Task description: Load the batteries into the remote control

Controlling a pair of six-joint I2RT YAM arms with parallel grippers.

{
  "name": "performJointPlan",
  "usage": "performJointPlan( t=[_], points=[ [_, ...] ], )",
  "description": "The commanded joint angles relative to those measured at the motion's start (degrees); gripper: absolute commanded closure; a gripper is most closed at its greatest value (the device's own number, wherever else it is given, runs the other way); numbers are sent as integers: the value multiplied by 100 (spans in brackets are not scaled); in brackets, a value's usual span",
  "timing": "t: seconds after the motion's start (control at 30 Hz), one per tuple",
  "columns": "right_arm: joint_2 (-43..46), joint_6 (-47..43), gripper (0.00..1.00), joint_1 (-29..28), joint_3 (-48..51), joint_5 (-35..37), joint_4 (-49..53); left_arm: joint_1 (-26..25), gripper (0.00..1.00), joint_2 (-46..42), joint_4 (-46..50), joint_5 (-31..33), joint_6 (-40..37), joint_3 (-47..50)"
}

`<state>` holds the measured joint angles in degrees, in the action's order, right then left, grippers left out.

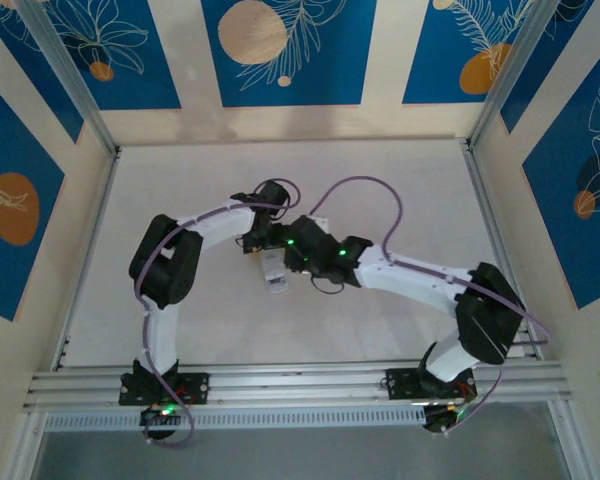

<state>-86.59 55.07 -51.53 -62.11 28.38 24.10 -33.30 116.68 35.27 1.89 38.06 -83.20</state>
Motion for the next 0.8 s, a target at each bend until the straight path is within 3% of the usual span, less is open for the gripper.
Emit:
performJointPlan(
  t=[0.0,0.23,0.5,0.77],
  points=[
    [28,757,65,639,243,157,684,-2,11,-302,-236,-80,-203,0],
    [-811,618,65,1363,-258,-209,990,109,4,-1544,-178,5,-590,115],
    [-1816,550,66,1576,-923,-675,842,122,0,-3296,-284,-153,-2346,949],
    [-2369,817,69,1467,-1216,-854,987,125,0,-3560,-144,29,-2404,1191]
  ],
)
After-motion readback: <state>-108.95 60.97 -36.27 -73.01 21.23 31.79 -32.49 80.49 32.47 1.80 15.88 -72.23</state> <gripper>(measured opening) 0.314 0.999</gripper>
